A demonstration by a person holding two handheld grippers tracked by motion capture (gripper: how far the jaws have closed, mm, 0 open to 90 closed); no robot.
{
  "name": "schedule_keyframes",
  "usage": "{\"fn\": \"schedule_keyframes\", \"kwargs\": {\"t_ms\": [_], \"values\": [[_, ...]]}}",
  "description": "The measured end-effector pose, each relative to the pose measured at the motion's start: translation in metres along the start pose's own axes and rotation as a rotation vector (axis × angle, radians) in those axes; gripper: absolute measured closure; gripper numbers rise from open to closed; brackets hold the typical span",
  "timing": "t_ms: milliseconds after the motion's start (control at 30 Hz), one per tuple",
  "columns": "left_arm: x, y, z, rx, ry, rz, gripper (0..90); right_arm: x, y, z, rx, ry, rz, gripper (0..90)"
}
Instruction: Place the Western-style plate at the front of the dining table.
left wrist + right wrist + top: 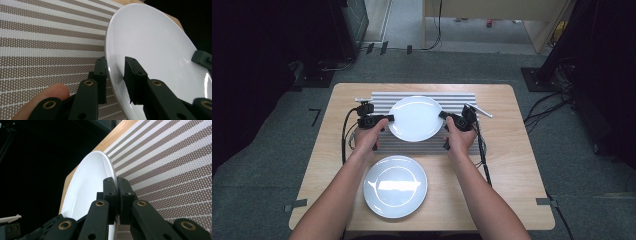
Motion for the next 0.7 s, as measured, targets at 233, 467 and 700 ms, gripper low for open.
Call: {"fn": "schedule_keyframes", "kwargs": {"t_ms": [233, 467, 700], "values": [[-0.018, 0.014, 0.003, 0.011, 0.049, -0.055, 72.6, -0.016, -0.012, 0.004, 0.013, 0.004, 0.035, 86.8], [-0.033, 0.01, 0.001, 0.005, 0.06, -0.064, 72.6, -0.02, -0.023, -0.002, 0.007, -0.004, 0.051, 86.3], [-0.052, 0.01, -0.002, -0.003, 0.067, -0.092, 72.6, -0.028, -0.04, -0.007, -0.008, -0.004, 0.071, 85.6]]}}
Point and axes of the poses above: each handheld gripper's, and its own axes: x roughly backward along the jaws, z roughly out of its underside, y roughly to its left, the point moved 7 cm from there along -x, roughly forward along the jaws, and after that the axes turned 8 degrees about z, right-handed, at the moved point
